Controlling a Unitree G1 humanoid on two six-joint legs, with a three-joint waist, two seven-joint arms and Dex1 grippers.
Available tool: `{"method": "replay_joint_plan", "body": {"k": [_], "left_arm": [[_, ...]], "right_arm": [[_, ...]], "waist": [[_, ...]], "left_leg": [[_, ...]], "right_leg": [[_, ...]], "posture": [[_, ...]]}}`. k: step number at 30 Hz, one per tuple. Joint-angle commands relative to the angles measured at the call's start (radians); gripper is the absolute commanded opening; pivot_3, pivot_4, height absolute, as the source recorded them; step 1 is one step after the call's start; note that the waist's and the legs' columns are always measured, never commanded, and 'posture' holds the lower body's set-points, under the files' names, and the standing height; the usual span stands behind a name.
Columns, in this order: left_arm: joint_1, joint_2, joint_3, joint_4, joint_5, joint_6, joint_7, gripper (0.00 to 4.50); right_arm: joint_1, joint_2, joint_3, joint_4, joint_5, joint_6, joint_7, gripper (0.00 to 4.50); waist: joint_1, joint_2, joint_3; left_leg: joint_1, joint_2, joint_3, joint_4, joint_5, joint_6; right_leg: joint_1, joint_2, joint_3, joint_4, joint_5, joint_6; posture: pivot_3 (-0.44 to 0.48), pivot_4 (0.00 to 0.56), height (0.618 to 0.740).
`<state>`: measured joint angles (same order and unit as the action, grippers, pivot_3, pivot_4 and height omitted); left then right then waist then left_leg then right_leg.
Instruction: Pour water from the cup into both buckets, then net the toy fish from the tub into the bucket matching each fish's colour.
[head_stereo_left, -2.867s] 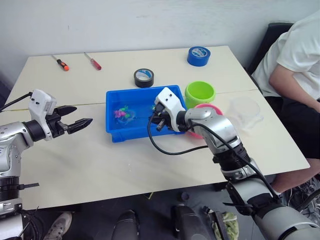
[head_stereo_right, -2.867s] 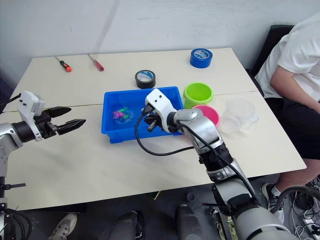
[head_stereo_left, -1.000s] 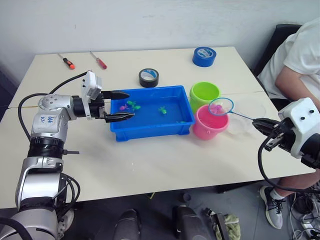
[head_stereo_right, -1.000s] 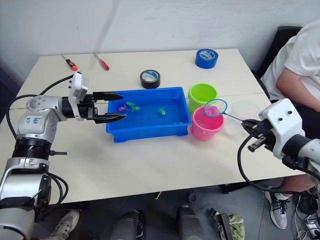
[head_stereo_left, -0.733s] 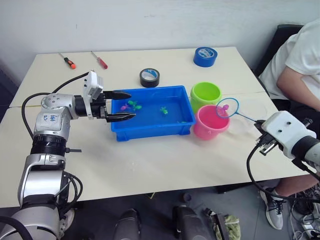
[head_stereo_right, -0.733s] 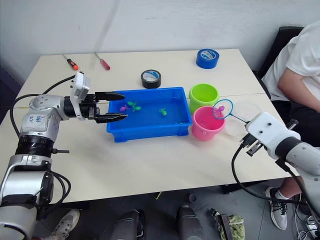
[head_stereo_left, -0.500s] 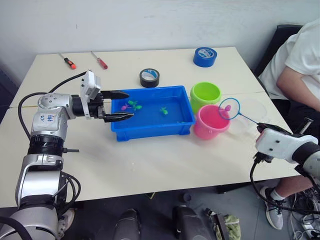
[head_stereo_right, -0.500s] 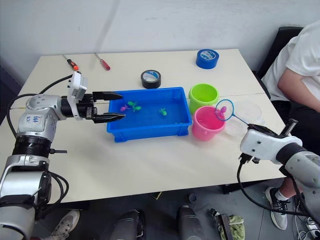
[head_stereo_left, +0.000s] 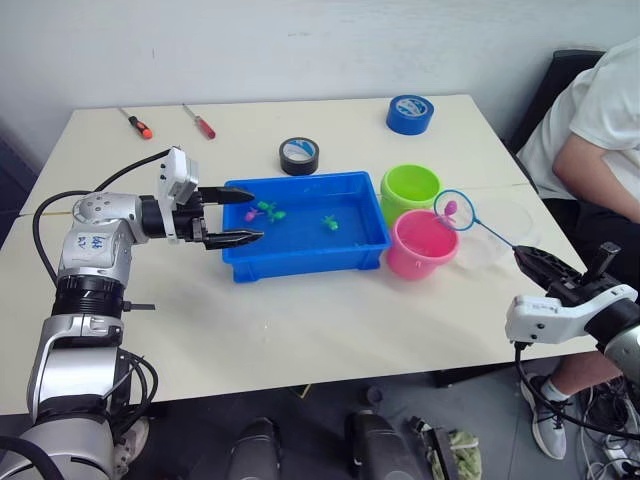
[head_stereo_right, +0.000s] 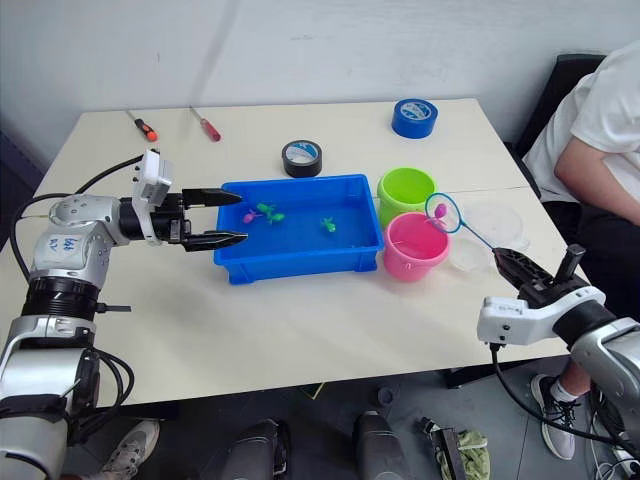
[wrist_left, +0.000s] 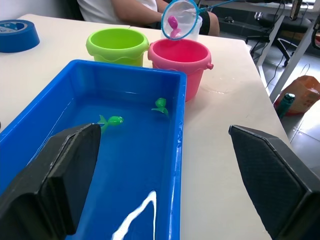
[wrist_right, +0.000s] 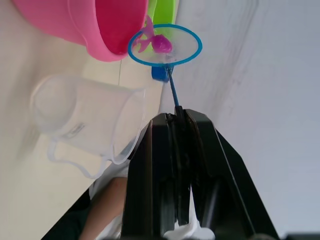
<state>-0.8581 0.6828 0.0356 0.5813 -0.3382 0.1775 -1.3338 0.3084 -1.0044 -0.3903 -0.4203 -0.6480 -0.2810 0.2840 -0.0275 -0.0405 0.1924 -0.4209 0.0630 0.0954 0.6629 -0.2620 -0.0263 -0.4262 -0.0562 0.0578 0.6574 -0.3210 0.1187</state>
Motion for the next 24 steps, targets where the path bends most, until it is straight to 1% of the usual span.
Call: {"method": "replay_joint_plan", "body": {"k": [1, 8, 21, 24], "left_arm": [[-0.010, 0.013, 0.024, -0.031, -0.008, -0.003, -0.003, 4.47], [-0.014, 0.011, 0.022, -0.033, -0.009, -0.002, -0.006, 4.47], [-0.007, 0.013, 0.027, -0.053, -0.010, 0.004, 0.002, 4.47], [-0.006, 0.012, 0.027, -0.056, -0.010, 0.006, 0.003, 4.47]], "right_arm": [[0.017, 0.012, -0.047, -0.012, -0.086, -0.040, -0.040, 0.00], [0.010, 0.055, -0.019, -0.037, -0.234, -0.049, -0.086, 0.00], [-0.016, 0.101, 0.031, -0.057, -0.365, -0.046, -0.107, 0.00], [-0.011, 0.119, 0.036, -0.073, -0.422, -0.037, -0.129, 0.00]], "waist": [[-0.001, 0.000, 0.000], [-0.001, 0.000, 0.000], [-0.001, 0.000, 0.000], [-0.001, 0.000, 0.000]], "left_leg": [[0.000, 0.000, 0.000, 0.000, 0.000, 0.000], [0.000, 0.000, 0.000, 0.001, 0.000, 0.000], [0.001, 0.000, 0.000, 0.002, 0.000, -0.001], [0.001, 0.000, 0.000, 0.002, 0.000, -0.001]], "right_leg": [[0.000, 0.000, 0.000, 0.000, 0.000, 0.000], [0.000, 0.000, 0.000, 0.001, 0.000, 0.000], [0.000, 0.000, 0.000, 0.003, 0.000, 0.000], [0.000, 0.000, 0.000, 0.003, 0.000, 0.000]], "posture": [[0.000, 0.150, 0.731], [0.000, 0.150, 0.731], [0.000, 0.150, 0.731], [0.000, 0.150, 0.731]]}}
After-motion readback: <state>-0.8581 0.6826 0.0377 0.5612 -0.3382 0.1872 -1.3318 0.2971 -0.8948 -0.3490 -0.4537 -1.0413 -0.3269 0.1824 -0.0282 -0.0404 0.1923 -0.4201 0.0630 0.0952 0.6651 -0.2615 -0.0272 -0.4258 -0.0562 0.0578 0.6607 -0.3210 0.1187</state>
